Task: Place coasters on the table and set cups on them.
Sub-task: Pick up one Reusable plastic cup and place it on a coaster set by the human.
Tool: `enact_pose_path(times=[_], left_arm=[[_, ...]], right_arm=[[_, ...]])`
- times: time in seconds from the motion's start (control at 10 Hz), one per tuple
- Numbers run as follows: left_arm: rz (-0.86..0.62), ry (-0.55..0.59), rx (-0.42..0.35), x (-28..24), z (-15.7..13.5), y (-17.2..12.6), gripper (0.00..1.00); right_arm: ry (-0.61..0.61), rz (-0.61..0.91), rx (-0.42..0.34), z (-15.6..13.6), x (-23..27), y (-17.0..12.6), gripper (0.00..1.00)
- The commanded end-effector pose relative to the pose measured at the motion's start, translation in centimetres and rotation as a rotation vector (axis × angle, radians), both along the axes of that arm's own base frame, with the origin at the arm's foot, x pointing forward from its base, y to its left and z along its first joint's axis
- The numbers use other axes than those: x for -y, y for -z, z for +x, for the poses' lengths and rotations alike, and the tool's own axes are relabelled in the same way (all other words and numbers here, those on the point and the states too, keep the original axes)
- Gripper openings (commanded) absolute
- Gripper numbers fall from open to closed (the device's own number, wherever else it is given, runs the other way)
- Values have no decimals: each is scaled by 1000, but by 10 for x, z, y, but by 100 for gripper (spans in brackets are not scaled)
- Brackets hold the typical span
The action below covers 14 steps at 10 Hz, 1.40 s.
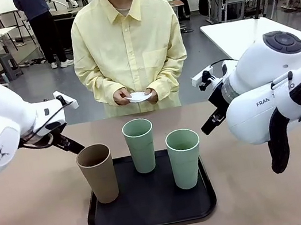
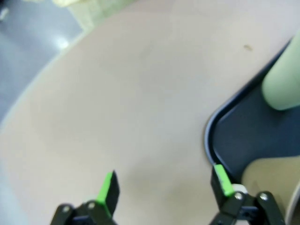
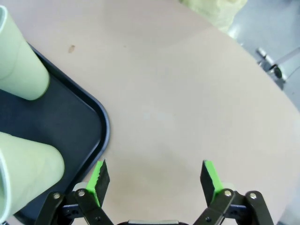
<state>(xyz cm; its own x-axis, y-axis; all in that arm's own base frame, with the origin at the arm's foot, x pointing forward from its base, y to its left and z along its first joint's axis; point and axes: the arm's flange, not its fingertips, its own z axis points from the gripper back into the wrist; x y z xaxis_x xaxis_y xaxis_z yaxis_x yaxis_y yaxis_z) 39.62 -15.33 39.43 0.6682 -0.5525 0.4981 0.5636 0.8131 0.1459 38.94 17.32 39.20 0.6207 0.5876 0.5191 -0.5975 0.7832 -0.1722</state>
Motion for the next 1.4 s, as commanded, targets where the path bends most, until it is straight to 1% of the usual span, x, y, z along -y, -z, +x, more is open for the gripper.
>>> enact_pose_path(times=[0.0,0.1,0.2,0.3,0.4,0.5,0.6,0.7,0.8,0.9,1.0,1.1,1.2,1.3], left_arm=[[62,22,-45,-16,-69,-73,100],[100,10,-62,-26,-80,-92,100],[127,-26,-100,-44,-102,-105,100],[124,-41,-130,-56,-115,-110,100],[84,-5,-186,-62,-129,-112,100],[41,-11,-201,-62,-139,-108,100],[99,-21,-145,-48,-105,-129,100],[99,-21,-145,-48,-105,-129,100],[86,-14,-171,-57,-121,-137,100],[-136,18,-223,-71,-97,-134,100],[-424,61,-319,-97,-74,-137,100],[-646,58,-389,-127,-60,-137,100],[-809,81,-431,-154,-44,-126,100],[-964,110,-465,-179,-32,-116,100]], right_arm=[[5,-76,36,-92,7,-52,100],[30,-103,56,-113,11,-66,100],[94,-140,69,-146,26,-82,100],[145,-151,61,-166,41,-88,100],[156,-142,14,-182,50,-82,100],[143,-144,-42,-186,55,-66,100],[121,-141,49,-110,8,-145,100],[121,-141,49,-110,8,-145,100],[143,-164,14,-134,18,-156,100],[176,184,-174,-103,41,-163,100],[179,569,-332,-82,84,-180,100],[201,776,-387,-74,122,-183,100],[210,948,-449,-60,161,-178,100],[208,1046,-540,-56,185,-164,100]])
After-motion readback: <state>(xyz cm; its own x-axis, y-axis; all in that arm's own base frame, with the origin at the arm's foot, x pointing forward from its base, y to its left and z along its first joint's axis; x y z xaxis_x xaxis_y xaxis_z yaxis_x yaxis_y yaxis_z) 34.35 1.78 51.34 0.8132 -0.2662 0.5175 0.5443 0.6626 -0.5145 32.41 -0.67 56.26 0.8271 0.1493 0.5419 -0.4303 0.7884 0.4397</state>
